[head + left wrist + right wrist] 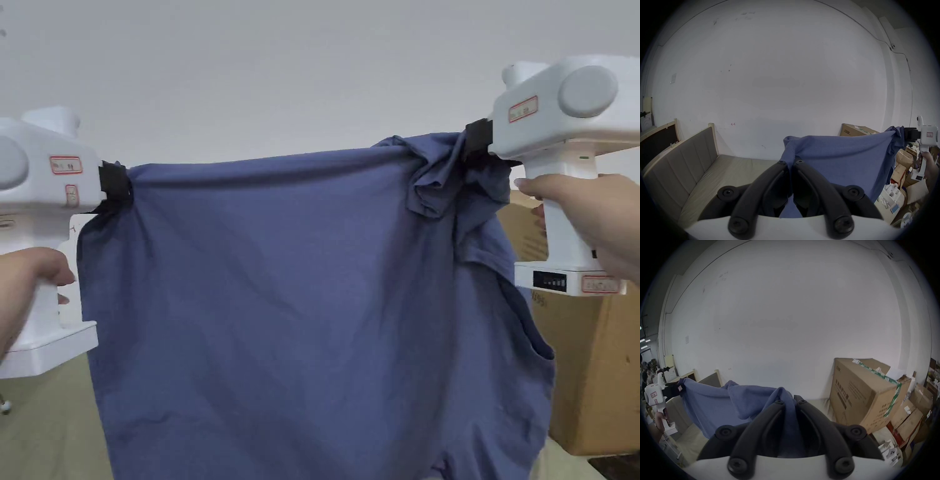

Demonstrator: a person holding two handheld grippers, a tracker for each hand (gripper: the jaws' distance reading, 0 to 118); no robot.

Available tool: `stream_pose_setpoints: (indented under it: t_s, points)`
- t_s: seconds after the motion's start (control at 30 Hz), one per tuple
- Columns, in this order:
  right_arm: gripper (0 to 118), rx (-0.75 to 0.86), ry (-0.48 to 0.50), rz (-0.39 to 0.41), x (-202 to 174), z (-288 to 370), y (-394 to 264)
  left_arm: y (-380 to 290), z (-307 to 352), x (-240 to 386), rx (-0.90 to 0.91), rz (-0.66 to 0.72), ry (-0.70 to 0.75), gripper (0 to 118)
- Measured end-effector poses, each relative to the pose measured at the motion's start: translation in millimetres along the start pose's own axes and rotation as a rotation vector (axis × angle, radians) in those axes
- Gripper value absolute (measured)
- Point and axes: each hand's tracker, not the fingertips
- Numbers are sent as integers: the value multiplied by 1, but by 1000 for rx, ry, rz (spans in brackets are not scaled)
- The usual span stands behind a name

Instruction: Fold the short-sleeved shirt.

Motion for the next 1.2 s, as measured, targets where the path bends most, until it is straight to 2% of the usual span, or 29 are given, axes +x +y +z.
stream_pose_setpoints:
  t_s: [0.13, 0.23, 0.33, 0.47, 0.53, 0.57, 0.6, 0.67, 0.77, 0.83, 0.9, 1.03, 1.13, 1.2]
  points:
    - [7, -1, -73, 107, -7, -36, -23, -21, -44, 0, -23, -23, 55, 3]
    - [7, -35, -89, 131, -5, -60, -72, -64, -70, -1, -102, -40, 70, 3]
    - [7, -137, -82, 76, 5, -71, -154, -138, -78, -9, -200, 48, 38, 3]
    - [7, -314, -56, 8, 21, -65, -294, -272, -55, -20, -399, 212, 7, 3]
    - [7, -452, -20, -33, 26, -44, -366, -350, -34, -29, -558, 264, -3, 3]
    - [7, -527, -16, -17, 27, -28, -405, -381, -21, -33, -649, 290, -1, 3]
    - [7, -591, 3, 1, 27, -13, -431, -405, -7, -36, -696, 307, -6, 3]
    - [7, -656, 42, -43, 36, 30, -482, -442, 29, -47, -715, 314, -17, 3]
    - [7, -702, 48, -137, 41, 91, -511, -456, 83, -48, -749, 289, -43, 3]
    - [7, -692, 22, -192, 42, 138, -515, -449, 116, -45, -788, 188, -68, 3]
    - [7, -687, 43, -237, 44, 174, -510, -442, 152, -40, -765, 135, -90, 3]
    - [7, -716, 29, -236, 30, 231, -496, -431, 204, -31, -790, 178, -95, 3]
    - [7, -817, 64, -172, 19, 241, -490, -430, 214, -28, -862, 126, -122, 3]
    - [7, -824, 46, -172, 20, 234, -491, -432, 213, -29, -878, 137, -104, 3]
